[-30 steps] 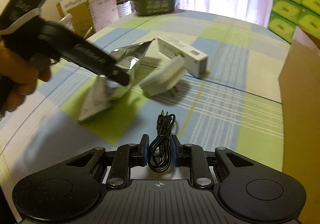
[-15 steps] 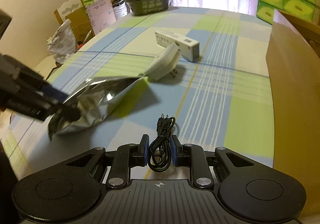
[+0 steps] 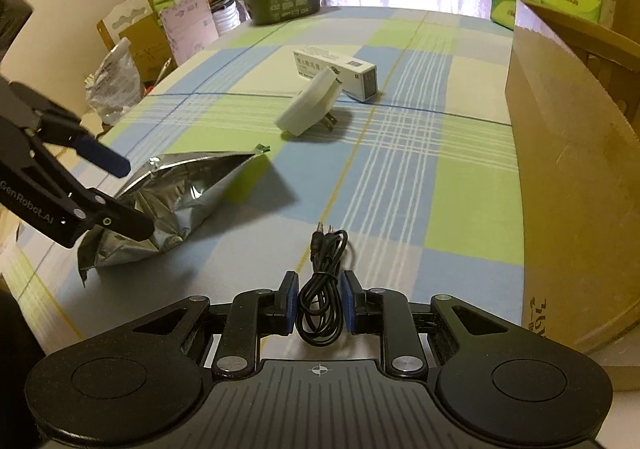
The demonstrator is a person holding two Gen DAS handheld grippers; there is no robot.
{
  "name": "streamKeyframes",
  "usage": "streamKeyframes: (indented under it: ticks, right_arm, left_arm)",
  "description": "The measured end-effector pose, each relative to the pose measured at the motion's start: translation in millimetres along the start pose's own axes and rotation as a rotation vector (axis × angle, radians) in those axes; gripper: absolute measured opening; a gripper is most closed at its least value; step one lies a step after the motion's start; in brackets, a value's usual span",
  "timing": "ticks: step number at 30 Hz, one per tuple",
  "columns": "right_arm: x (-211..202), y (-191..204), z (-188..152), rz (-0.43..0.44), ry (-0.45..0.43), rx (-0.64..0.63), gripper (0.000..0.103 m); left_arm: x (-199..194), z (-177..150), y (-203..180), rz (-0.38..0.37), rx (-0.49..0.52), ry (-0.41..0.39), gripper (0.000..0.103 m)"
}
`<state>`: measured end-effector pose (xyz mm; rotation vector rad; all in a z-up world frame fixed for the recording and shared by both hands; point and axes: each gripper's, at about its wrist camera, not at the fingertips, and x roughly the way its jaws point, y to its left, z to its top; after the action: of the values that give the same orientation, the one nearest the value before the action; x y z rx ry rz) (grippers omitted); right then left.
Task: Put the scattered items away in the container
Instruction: 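Lift the foil bag with the left tool while the right lifts the cable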
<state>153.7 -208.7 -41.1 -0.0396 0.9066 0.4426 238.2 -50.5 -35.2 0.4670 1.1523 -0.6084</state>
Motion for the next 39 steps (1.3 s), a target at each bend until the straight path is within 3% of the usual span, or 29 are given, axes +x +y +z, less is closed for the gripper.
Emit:
streamKeyframes:
  ticks: [1,2,10,11,14,16,17,20,29,34,39]
  right_arm:
    - [-0.3,0.1,-0.6,-0.007,-0.007,0.001,0.075]
    - [-1.1,-0.5,-1.1,-0.006,-0.017,0.002,0.078]
    - [10.2,-4.8,4.0,-0.01,0.019,0.044,0.078]
    - [11.9,-4.7,4.7,-0.015,0.024,0.045,0.076]
    - [15.2,-2.7,6.7,-0.019,0.037,0.028,0.054]
    - [15.5,-2.3,6.8,-0.022,0.04,0.022,0.052]
    - [15.2,-2.7,6.7,-0.026,0.041,0.021,0.04]
    - [14.6,-3.8,6.1,-0.033,0.047,0.016,0.023]
    - [11.5,0.5,2.8,-0.022,0.062,0.013,0.018]
    - [8.3,4.1,-1.6,-0.012,0.066,0.012,0.018]
    - [6.6,5.5,-4.7,-0.014,0.069,-0.003,0.018]
  left_arm:
    - [3.2,1.7,-0.4,0.002,0.008,0.01,0.077]
    - [7.0,3.2,0.1,-0.001,0.014,0.021,0.077]
    - [25.3,6.0,3.8,-0.021,0.016,0.057,0.077]
    - [26.6,6.5,4.6,-0.024,0.014,0.058,0.077]
    - [30.3,7.9,5.4,-0.029,0.014,0.064,0.077]
    - [31.0,8.7,3.6,-0.027,0.022,0.07,0.077]
    - [32.3,9.1,3.4,-0.025,0.027,0.074,0.077]
    - [35.4,10.9,4.6,-0.024,0.028,0.08,0.075]
    - [42.7,15.5,4.9,-0.029,0.043,0.1,0.055]
    - [38.7,14.9,0.7,-0.024,0.077,0.101,0.036]
    - [36.0,9.6,-4.4,-0.036,0.097,0.098,0.035]
